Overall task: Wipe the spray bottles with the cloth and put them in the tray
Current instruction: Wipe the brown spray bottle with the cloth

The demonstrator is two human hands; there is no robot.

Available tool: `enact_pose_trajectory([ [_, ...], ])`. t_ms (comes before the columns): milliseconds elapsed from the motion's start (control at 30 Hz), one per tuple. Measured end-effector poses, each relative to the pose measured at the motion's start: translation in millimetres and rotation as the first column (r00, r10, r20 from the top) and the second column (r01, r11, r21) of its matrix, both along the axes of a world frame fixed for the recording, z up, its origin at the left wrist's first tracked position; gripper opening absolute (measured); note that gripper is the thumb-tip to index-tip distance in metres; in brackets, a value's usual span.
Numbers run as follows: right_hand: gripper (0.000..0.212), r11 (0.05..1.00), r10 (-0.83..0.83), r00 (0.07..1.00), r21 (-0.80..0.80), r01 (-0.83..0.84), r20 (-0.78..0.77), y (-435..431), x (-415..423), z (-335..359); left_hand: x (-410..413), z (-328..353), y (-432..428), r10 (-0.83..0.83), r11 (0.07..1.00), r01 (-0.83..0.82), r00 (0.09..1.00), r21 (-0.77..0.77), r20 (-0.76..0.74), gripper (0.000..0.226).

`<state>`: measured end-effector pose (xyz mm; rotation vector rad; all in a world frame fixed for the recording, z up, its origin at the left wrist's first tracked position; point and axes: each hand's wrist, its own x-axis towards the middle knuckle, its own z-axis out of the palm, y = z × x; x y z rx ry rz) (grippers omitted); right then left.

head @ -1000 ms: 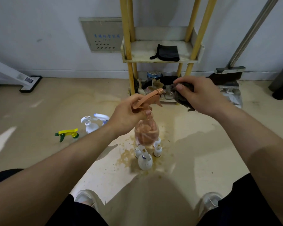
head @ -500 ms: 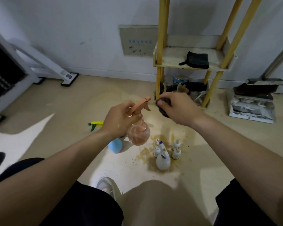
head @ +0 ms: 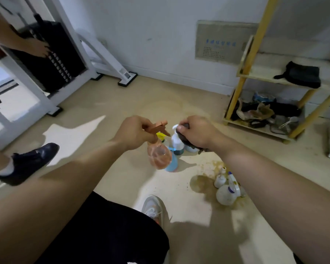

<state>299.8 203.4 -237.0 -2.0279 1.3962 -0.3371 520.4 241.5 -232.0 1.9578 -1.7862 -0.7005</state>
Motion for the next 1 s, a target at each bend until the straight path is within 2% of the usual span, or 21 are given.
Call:
enact_pose_trajectory([
  [200, 0.036, 0.991, 0.052, 0.997, 0.125, -0.044, -0.059, -0.8, 36.4, -53.0, 34.3, -48.2, -5.7, 0.057, 0.973, -0.079, 0.993, 0.217, 0.102, 0.032],
  [300, 0.035, 0.983, 0.065, 0.997, 0.172, -0.059, -0.031, -4.0, 46.2, -77.1, 45.6, -79.4, -10.7, 0.087, 0.954, -0.135, 0.979, 0.268, 0.187, 0.026],
  [433, 0.029, 0.972, 0.054, 0.998, 0.233, -0.042, -0.043, -11.5, 56.1, -111.5, 53.5, -122.0, -18.3, 0.105, 0.935, -0.166, 0.974, 0.314, 0.201, 0.02],
  [533, 0.029, 0.97, 0.057, 0.996, 0.239, -0.039, -0.069, -15.5, 57.9, -129.5, 51.9, -147.0, -22.7, 0.134, 0.922, -0.191, 0.973, 0.336, 0.187, 0.021],
  [700, 0.03, 0.962, 0.042, 0.999, 0.272, -0.033, -0.027, -22.5, 55.5, -157.1, 50.9, -188.7, -33.7, 0.196, 0.903, -0.241, 0.968, 0.357, 0.159, 0.022],
  [1000, 0.022, 0.961, 0.001, 1.0, 0.275, 0.003, -0.013, -27.8, 46.1, -170.4, 44.4, -216.0, -44.4, 0.199, 0.918, -0.239, 0.968, 0.317, 0.154, 0.015],
])
